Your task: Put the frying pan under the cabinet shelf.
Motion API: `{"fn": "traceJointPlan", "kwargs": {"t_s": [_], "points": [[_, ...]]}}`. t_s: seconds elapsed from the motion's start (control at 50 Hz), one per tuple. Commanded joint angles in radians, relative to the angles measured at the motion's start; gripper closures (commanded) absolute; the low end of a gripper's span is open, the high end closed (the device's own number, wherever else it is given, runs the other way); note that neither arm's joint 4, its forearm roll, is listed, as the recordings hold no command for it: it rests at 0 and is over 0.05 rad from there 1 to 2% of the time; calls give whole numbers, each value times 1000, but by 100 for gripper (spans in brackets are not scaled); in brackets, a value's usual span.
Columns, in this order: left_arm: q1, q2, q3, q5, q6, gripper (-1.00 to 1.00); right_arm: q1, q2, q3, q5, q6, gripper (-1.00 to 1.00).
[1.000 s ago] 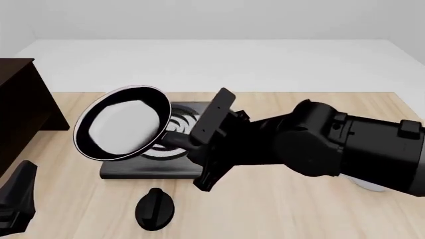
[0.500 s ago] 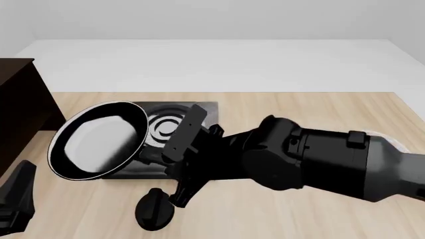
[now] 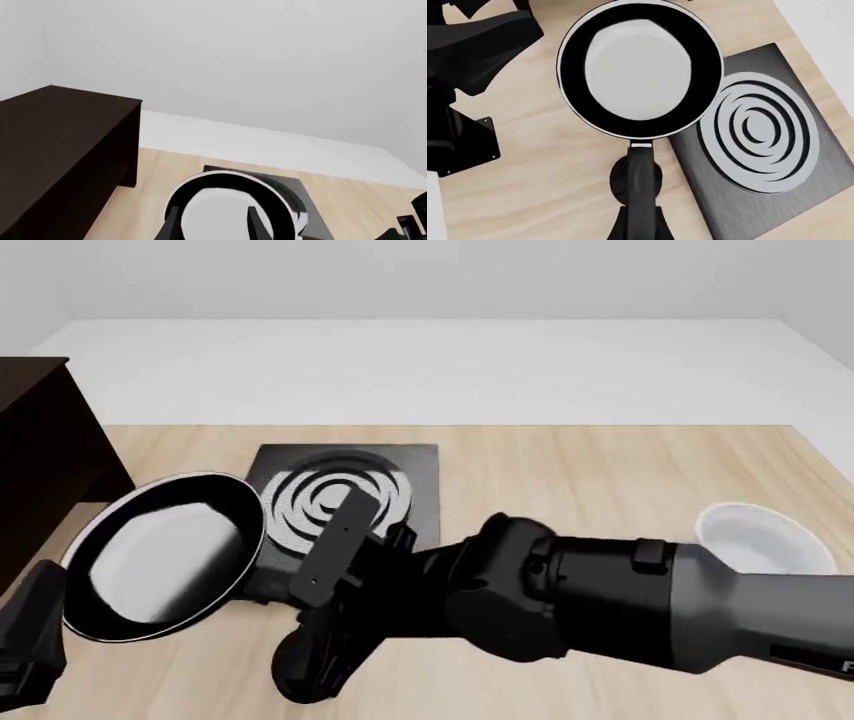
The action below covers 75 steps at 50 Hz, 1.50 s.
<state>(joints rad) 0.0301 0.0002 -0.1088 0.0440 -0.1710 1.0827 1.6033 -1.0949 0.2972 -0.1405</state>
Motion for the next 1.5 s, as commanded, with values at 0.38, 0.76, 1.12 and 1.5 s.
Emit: {"fn": "traceJointPlan", "kwargs": {"t_s": [0.38, 0.76, 1.12, 1.5], "points": [[16, 0, 9, -13, -11, -100, -22, 70, -33, -129, 107, 100], [19, 0, -9, 1, -18, -100, 7, 152, -36, -203, 140, 100], [18, 0, -11, 1, -21, -100, 36, 193, -34, -258, 170, 100], [22, 0, -14, -4, -30, -100, 58, 257, -61, -286, 172, 100]]}}
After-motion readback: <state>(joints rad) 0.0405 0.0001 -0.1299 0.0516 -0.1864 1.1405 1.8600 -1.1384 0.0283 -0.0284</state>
